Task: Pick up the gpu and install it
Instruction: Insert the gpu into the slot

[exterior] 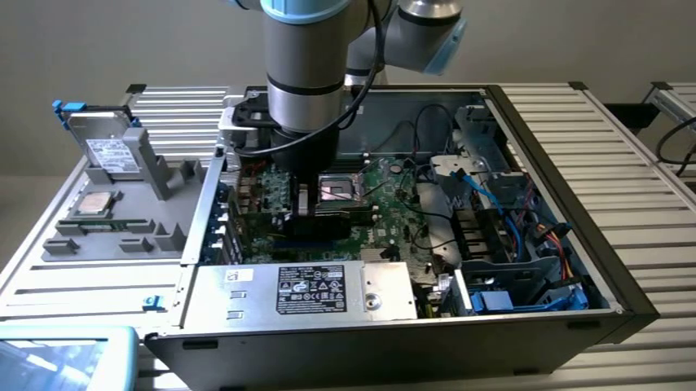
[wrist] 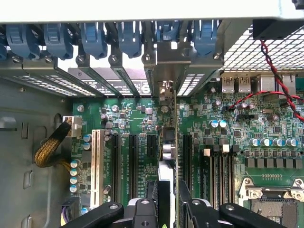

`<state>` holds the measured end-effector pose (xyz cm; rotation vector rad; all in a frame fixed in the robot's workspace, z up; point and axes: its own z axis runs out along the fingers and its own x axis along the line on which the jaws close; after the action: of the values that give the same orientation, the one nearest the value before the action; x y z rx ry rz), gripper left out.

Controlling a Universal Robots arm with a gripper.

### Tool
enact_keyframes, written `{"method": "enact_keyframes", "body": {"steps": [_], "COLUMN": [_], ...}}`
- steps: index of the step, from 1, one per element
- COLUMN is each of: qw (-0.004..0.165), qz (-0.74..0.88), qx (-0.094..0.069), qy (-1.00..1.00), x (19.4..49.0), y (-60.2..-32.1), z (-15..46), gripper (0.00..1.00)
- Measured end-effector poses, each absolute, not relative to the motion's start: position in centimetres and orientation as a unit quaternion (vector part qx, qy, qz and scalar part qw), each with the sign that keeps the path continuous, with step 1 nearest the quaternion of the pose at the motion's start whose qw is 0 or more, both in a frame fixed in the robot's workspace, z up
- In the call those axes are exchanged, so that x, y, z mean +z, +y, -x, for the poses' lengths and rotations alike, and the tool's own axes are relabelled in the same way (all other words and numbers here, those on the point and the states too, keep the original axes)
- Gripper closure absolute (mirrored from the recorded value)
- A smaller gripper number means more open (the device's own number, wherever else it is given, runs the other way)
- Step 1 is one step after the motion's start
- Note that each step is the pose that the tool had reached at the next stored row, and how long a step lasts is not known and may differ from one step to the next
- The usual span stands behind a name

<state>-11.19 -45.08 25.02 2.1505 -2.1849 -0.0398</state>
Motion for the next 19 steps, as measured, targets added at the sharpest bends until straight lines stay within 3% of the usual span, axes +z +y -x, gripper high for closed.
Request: {"method": "enact_keyframes", "body": {"steps": [19], "qw": [0.039], "qz": [-0.701], "qx": [-0.011], "qy": [-0.712], "x": [24.95], "y": [-45.02], "z": [11.46], "gripper": [0.72]}}
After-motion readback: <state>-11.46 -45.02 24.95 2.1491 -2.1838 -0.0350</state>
